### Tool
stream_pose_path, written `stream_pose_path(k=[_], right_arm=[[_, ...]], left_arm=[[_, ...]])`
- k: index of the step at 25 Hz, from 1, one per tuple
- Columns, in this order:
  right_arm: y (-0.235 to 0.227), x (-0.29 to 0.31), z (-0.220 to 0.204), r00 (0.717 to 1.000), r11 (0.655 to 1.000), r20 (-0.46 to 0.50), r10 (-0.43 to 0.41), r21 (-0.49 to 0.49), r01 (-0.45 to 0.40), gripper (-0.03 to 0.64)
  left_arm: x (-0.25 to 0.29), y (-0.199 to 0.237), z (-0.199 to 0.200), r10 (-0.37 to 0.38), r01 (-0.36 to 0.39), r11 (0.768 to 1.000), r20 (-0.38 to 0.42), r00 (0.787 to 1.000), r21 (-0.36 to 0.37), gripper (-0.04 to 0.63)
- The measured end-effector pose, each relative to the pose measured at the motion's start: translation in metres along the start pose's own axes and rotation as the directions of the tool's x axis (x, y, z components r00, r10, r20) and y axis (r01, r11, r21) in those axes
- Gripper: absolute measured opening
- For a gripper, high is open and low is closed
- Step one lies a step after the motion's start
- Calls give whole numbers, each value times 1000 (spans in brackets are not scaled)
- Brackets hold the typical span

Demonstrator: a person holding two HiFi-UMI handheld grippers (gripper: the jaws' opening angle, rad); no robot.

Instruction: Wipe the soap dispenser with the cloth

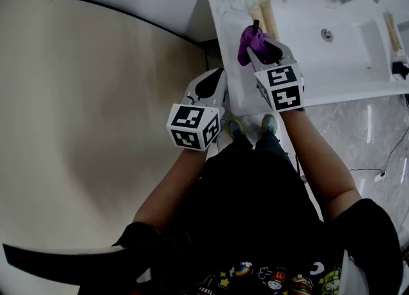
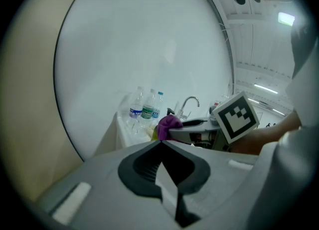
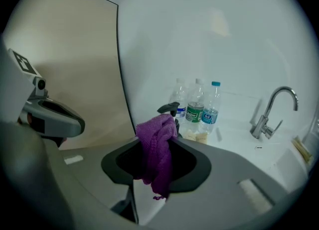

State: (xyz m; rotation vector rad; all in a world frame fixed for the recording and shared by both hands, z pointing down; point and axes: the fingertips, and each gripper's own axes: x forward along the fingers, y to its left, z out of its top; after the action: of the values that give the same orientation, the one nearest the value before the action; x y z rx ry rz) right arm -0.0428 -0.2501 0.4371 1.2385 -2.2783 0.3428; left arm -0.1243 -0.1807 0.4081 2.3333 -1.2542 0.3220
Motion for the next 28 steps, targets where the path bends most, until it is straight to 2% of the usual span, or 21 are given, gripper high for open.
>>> stream_pose_path(k=[6,11,19,23,28], right_arm=[[13,16,-28,999,1000,-48,13,-14,-14,153],[21,30,-61,991,999,-128,35,-5,-36,153],[19,47,-98,979,1000,-201,30,9,-29,153],[18,42,-96,982,999,-188,26,50,-17,153],[19,22,-61,995,988,-98,4,151,11,153]], left_arm=[[-11,15,-13,23,-23,1000,-23,999,-19,2],[-15,22,-23,36,-37,999,-35,999,-35,2],[-19,23,-39,37,-40,998,-55,998,-55,2],[-21,21,-42,38,-41,997,-53,998,-65,2],[-22,19,-33,32,-34,998,-34,999,-62,2]])
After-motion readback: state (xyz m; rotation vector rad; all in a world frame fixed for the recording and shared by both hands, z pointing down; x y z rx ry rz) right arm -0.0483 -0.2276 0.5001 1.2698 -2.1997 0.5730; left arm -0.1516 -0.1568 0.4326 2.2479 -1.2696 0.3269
